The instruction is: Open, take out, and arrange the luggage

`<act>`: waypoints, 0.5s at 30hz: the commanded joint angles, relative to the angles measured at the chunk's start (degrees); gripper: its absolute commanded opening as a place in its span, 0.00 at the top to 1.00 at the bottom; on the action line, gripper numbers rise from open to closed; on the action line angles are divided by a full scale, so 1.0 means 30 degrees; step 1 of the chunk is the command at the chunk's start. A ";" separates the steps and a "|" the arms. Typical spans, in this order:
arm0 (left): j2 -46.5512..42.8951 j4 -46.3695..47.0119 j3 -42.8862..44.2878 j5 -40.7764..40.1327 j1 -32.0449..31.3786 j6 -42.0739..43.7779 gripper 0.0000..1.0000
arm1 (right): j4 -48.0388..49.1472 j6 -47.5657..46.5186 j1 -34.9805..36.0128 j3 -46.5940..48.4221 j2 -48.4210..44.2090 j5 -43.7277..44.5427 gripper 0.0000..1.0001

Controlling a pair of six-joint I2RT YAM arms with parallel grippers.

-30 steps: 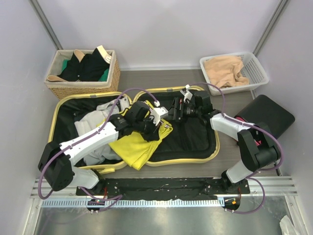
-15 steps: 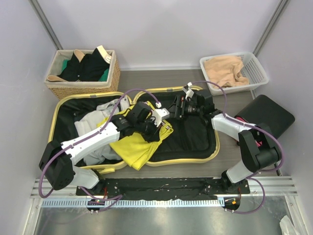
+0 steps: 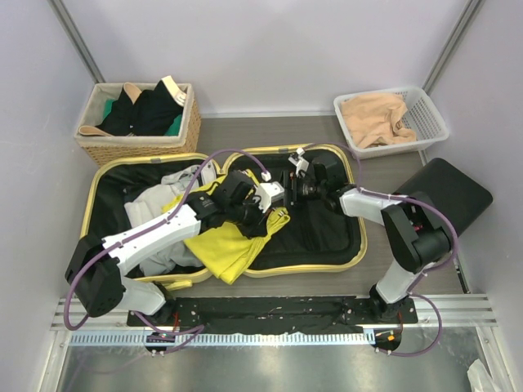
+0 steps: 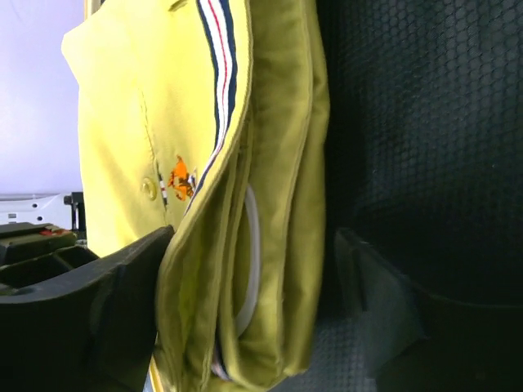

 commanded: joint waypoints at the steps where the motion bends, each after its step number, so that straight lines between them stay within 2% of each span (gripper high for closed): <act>1: -0.0407 -0.0369 0.0643 0.0787 -0.0416 0.0198 1.00 | 0.3041 0.1388 0.0459 0.0310 0.1092 -0.1612 0.22; 5: -0.0495 -0.0310 0.0613 0.0699 -0.0445 0.0198 1.00 | 0.4040 0.1946 0.1249 0.0953 0.2059 -0.2580 0.33; 8: -0.0553 -0.0252 0.0642 0.0437 -0.0416 0.0198 1.00 | 0.4187 0.2151 0.1602 0.1218 0.2470 -0.2932 0.48; 9: -0.0582 -0.0252 0.0643 0.0348 -0.0445 0.0111 1.00 | 0.4333 0.2268 0.1602 0.1219 0.2470 -0.2962 0.66; 11: -0.0815 -0.0165 0.0642 -0.0353 -0.0445 0.0081 1.00 | 0.4568 0.2532 0.1573 0.1102 0.2063 -0.2875 0.87; 12: -0.0904 -0.0106 0.0643 -0.0762 -0.0445 0.0023 0.96 | 0.4540 0.2591 0.1515 0.1073 0.1828 -0.2671 0.99; 13: -0.1021 -0.0134 0.0701 -0.1665 -0.0445 0.0022 0.87 | 0.4510 0.2417 0.1427 0.0985 0.1565 -0.2263 0.99; 14: -0.1370 -0.0106 0.0817 -0.2254 -0.0445 0.0022 0.48 | 0.4278 0.2299 0.1224 0.1014 0.0866 -0.1998 0.99; 15: -0.1576 -0.0018 0.0876 -0.2753 -0.0387 -0.0007 0.29 | 0.3957 0.2095 0.1018 0.1072 0.0453 -0.1705 0.99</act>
